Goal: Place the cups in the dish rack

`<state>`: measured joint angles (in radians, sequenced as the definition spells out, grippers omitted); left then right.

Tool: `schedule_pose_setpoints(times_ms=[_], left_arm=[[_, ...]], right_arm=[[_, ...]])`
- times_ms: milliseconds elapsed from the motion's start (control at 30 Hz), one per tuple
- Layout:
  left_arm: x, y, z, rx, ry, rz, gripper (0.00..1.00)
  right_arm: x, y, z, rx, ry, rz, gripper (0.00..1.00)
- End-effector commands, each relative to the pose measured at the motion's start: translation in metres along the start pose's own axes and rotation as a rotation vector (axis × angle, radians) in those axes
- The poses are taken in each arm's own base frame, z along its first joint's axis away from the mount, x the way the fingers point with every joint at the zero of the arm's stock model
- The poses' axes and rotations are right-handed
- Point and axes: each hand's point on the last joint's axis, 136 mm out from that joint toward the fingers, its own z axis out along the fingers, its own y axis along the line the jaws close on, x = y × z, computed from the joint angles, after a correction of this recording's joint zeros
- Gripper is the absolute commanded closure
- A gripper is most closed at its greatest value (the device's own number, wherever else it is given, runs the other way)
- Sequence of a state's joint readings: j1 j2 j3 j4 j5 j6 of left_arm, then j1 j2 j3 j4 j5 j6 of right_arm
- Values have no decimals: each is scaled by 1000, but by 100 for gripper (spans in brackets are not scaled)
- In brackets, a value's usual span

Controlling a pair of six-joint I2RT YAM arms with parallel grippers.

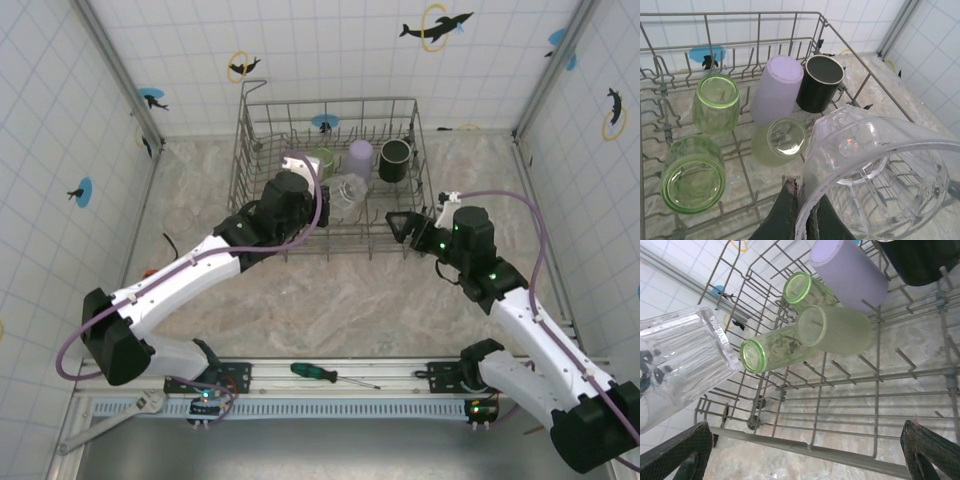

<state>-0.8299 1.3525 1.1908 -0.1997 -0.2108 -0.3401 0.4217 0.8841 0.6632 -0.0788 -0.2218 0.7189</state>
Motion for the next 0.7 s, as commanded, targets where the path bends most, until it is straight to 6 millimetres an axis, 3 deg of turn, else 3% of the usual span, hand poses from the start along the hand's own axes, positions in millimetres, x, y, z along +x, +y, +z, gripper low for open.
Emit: schedule_pose_setpoints(times_ms=[0, 667], left_arm=[[-20, 0, -6, 66, -75, -49, 100], [-34, 28, 16, 215, -212, -144, 100]], right_arm=[[-26, 36, 0, -132, -38, 2, 0], [-67, 69, 37, -386, -76, 168, 0]])
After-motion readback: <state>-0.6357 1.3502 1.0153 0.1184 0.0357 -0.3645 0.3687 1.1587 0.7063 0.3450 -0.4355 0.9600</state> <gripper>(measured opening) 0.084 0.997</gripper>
